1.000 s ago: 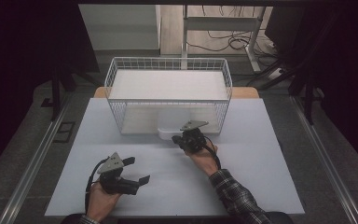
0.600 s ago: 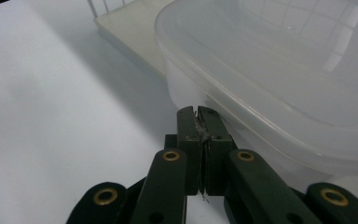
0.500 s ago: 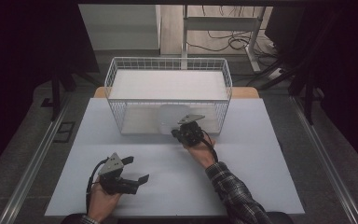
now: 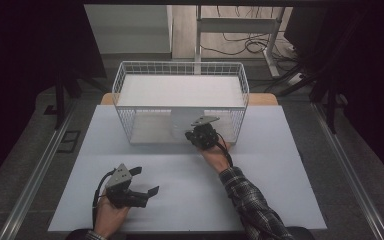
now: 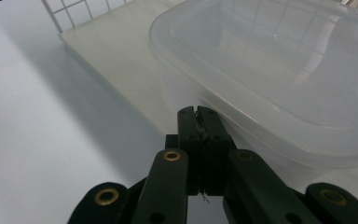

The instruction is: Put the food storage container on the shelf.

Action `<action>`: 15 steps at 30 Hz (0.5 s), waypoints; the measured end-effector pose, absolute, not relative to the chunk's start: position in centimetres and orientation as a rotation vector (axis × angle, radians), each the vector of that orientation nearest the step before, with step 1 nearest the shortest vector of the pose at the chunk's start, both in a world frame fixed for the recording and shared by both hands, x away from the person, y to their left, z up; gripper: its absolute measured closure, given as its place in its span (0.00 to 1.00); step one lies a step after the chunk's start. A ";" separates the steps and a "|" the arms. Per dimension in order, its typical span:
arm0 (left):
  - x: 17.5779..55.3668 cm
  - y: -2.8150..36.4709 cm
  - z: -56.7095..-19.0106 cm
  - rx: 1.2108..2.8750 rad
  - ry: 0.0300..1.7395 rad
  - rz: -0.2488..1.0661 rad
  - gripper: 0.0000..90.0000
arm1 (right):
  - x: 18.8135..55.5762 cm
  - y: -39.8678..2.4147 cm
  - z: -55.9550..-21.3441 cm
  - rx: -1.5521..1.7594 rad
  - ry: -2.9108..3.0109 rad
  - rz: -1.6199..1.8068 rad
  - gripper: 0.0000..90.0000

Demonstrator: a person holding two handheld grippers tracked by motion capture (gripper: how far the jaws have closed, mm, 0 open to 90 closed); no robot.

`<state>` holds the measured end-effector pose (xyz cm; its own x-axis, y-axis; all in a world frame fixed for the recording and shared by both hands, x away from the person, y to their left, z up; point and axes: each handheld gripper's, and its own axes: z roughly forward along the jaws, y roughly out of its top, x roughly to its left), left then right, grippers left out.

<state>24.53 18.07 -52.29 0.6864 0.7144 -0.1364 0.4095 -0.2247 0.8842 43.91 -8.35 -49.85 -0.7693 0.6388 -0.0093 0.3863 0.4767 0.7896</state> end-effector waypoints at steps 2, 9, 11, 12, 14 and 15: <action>24.5 18.0 -52.3 1.854 0.880 0.365 0.06 | 44.1 -8.4 -49.8 0.872 2.420 1.176 0.98; 24.6 18.0 -52.3 1.853 0.879 0.361 0.06 | 44.6 -8.4 -49.9 0.895 2.410 1.156 0.98; 24.6 18.0 -52.3 1.852 0.879 0.358 0.06 | 44.7 -8.5 -49.9 0.898 2.407 1.157 0.98; 24.6 18.0 -52.3 1.851 0.879 0.358 0.06 | 44.6 -8.6 -49.9 0.896 2.405 1.158 0.98; 24.6 18.1 -52.3 1.850 0.878 0.357 0.06 | 44.5 -8.6 -49.8 0.888 2.405 1.163 0.97; 24.5 18.1 -52.3 1.847 0.878 0.357 0.06 | 44.4 -8.6 -49.8 0.883 2.407 1.163 0.96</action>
<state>24.54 18.06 -52.32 0.6907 0.7090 -0.1426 0.4079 -0.2190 0.8864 44.45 -8.61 -49.81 -0.7558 0.6544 -0.0217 0.3896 0.4761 0.7883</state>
